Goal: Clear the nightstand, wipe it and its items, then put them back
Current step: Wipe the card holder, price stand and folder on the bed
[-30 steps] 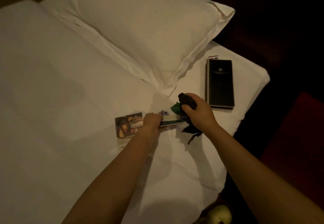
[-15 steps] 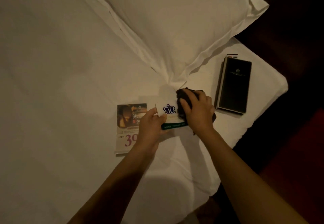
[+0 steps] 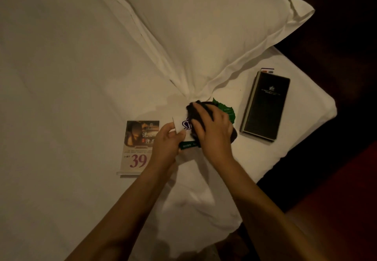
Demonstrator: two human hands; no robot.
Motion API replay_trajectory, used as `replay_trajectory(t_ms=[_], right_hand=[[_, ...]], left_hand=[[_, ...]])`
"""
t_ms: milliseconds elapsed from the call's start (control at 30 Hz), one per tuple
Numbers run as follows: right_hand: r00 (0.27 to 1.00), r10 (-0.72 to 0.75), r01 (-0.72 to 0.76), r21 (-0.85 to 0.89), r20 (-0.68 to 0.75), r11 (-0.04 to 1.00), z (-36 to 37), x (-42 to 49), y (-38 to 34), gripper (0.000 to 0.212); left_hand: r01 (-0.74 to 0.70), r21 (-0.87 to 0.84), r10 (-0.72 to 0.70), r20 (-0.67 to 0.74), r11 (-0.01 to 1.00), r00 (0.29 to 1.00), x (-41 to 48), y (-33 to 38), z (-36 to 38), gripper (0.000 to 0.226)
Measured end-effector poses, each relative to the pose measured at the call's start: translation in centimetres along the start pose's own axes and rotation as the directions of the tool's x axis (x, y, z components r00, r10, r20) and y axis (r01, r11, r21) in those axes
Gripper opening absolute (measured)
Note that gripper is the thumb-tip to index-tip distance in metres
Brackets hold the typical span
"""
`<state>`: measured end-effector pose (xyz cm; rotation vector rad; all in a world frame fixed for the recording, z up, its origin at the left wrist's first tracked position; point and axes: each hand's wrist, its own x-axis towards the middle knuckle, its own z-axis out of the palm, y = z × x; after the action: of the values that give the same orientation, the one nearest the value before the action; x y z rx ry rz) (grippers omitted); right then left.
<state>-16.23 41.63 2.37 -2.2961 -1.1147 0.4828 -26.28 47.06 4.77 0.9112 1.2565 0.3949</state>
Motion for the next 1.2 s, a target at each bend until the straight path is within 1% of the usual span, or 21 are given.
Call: replay_trajectory(t_ms=[67, 133, 267, 433, 500, 533, 567, 633, 667, 733, 767, 833, 867, 933, 1000, 1033, 1133, 1200], right_hand=[[0.995, 0.096, -0.096, 0.008, 0.008, 0.995, -1.1, 1.4, 2.2, 0.043], [0.987, 0.153, -0.152, -0.032, 0.044, 0.988, -2.1, 2.6, 4.3, 0.043], [0.967, 0.217, -0.207, -0.087, 0.134, 0.975, -3.2, 3.6, 7.1, 0.043], [0.949, 0.281, -0.263, -0.132, 0.145, 0.956, -3.9, 3.4, 8.0, 0.042], [0.945, 0.286, -0.270, -0.116, 0.156, 0.956, -4.1, 3.2, 8.0, 0.043], [0.945, 0.283, -0.268, -0.108, 0.162, 0.957, -4.2, 3.2, 8.0, 0.043], [0.946, 0.277, -0.263, -0.104, 0.167, 0.959, -4.3, 3.2, 7.9, 0.043], [0.948, 0.267, -0.250, -0.111, 0.174, 0.962, -4.3, 3.0, 7.5, 0.043], [0.949, 0.262, -0.244, -0.114, 0.178, 0.963, -4.2, 2.9, 7.2, 0.042], [0.948, 0.255, -0.236, -0.116, 0.189, 0.965, -3.9, 2.6, 6.4, 0.042], [0.949, 0.250, -0.231, -0.117, 0.193, 0.966, -3.8, 2.5, 5.9, 0.042], [0.950, 0.236, -0.214, -0.121, 0.206, 0.969, -3.5, 2.1, 4.5, 0.043], [0.949, 0.229, -0.206, -0.125, 0.215, 0.971, -3.4, 1.9, 3.8, 0.043], [0.948, 0.218, -0.191, -0.133, 0.230, 0.972, -3.3, 1.5, 2.4, 0.043], [0.947, 0.215, -0.184, -0.147, 0.238, 0.972, -3.2, 0.9, 1.2, 0.042], [0.947, 0.215, -0.181, -0.156, 0.238, 0.971, -3.2, 0.6, 0.6, 0.042], [0.947, 0.215, -0.176, -0.176, 0.240, 0.969, -3.2, -0.4, -1.0, 0.041], [0.946, 0.217, -0.174, -0.187, 0.239, 0.967, -3.2, -1.0, -2.1, 0.041]], left_hand=[[0.007, -0.004, -0.007, -0.010, 1.000, 1.000, -0.5, -0.1, 0.6, 0.021], [0.018, 0.014, -0.017, -0.015, 1.000, 1.000, -0.8, -0.1, 0.9, 0.023], [0.050, 0.108, -0.049, -0.006, 0.993, 0.999, -0.1, -0.2, 0.7, 0.024], [0.109, 0.248, -0.116, 0.016, 0.963, 0.993, 2.4, -2.0, 0.5, 0.037], [0.124, 0.293, -0.140, 0.034, 0.948, 0.990, 3.1, -2.8, 0.4, 0.036], [0.103, 0.342, -0.121, 0.033, 0.934, 0.992, 3.4, -3.0, 0.3, 0.035], [0.058, 0.430, -0.074, 0.020, 0.901, 0.997, 3.7, -3.1, 0.1, 0.035], [-0.038, 0.635, 0.061, -0.014, 0.771, 0.998, 4.0, -3.1, -0.6, 0.043], [-0.077, 0.701, 0.126, -0.018, 0.709, 0.992, 3.9, -3.0, -1.2, 0.047], [-0.138, 0.760, 0.216, -0.003, 0.635, 0.976, 3.7, -2.8, -3.0, 0.045], [-0.154, 0.798, 0.251, 0.004, 0.582, 0.968, 3.6, -2.7, -4.2, 0.042], [-0.122, 0.891, 0.276, -0.004, 0.438, 0.961, 3.4, -2.6, -7.0, 0.041], [-0.066, 0.921, 0.256, -0.038, 0.385, 0.966, 3.2, -2.6, -8.4, 0.044], [0.058, 0.943, 0.172, -0.120, 0.327, 0.978, 2.9, -2.7, -10.8, 0.049], [0.125, 0.941, 0.084, -0.159, 0.313, 0.984, 2.6, -2.8, -12.4, 0.048], [0.138, 0.937, 0.048, -0.162, 0.322, 0.986, 2.5, -2.8, -12.9, 0.047], [0.131, 0.905, -0.003, -0.142, 0.406, 0.990, 2.5, -2.6, -13.6, 0.044], [0.122, 0.867, -0.009, -0.135, 0.482, 0.991, 2.7, -2.5, -13.8, 0.049]])
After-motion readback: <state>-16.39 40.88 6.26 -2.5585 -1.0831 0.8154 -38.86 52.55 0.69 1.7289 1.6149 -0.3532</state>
